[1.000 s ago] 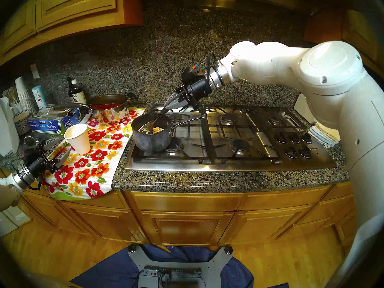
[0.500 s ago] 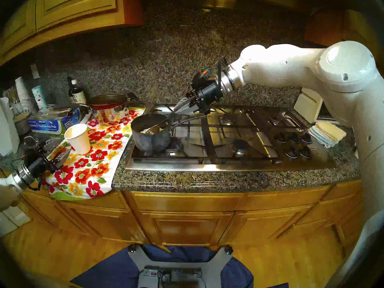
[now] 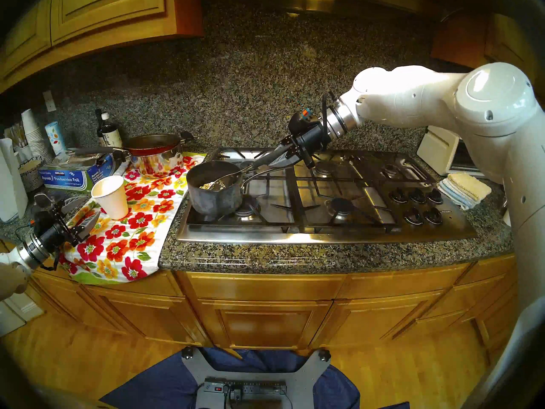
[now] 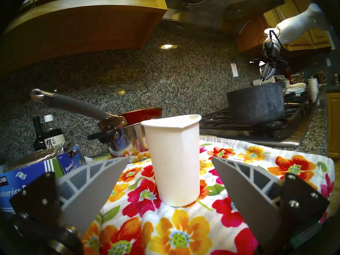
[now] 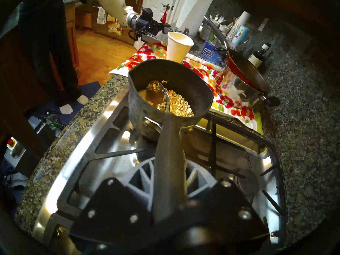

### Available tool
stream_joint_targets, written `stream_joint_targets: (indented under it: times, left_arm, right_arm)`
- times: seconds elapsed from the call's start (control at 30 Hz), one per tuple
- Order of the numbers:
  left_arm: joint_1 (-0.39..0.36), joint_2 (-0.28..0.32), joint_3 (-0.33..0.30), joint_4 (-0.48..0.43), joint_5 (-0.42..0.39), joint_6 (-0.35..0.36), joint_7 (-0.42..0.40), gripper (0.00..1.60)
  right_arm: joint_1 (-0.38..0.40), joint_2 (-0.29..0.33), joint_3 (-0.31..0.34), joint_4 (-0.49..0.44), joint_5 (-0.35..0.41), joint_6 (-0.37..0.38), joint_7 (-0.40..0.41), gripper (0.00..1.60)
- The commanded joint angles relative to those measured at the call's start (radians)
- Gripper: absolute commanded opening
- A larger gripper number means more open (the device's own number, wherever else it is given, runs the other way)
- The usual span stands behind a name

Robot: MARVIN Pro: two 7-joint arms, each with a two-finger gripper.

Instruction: Pour oats into pot and stir with a spoon

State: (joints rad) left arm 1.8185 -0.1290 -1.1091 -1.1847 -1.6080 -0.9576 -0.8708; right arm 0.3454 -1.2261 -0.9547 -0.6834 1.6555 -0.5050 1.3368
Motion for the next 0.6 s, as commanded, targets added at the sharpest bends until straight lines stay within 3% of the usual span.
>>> stream_joint_targets:
  times: [0.0,0.3,0.57]
  left_arm:
    - [-0.004,0.015,-0.031,-0.002,-0.002,-0.002,-0.104,1.6]
    - [-0.004,0.015,-0.032,-0.002,-0.002,-0.002,-0.104,1.6]
    - [-0.003,0.015,-0.032,-0.002,-0.002,-0.002,-0.105,1.6]
  right_arm:
    - [-0.005,-0.063,0.036,0.077,0.02,0.004,0.031,0.0]
    - [-0.019,-0.129,0.053,0.135,0.017,-0.004,0.017,0.0]
    - [-0.012,-0.184,0.022,0.215,-0.045,-0.074,0.007,0.0]
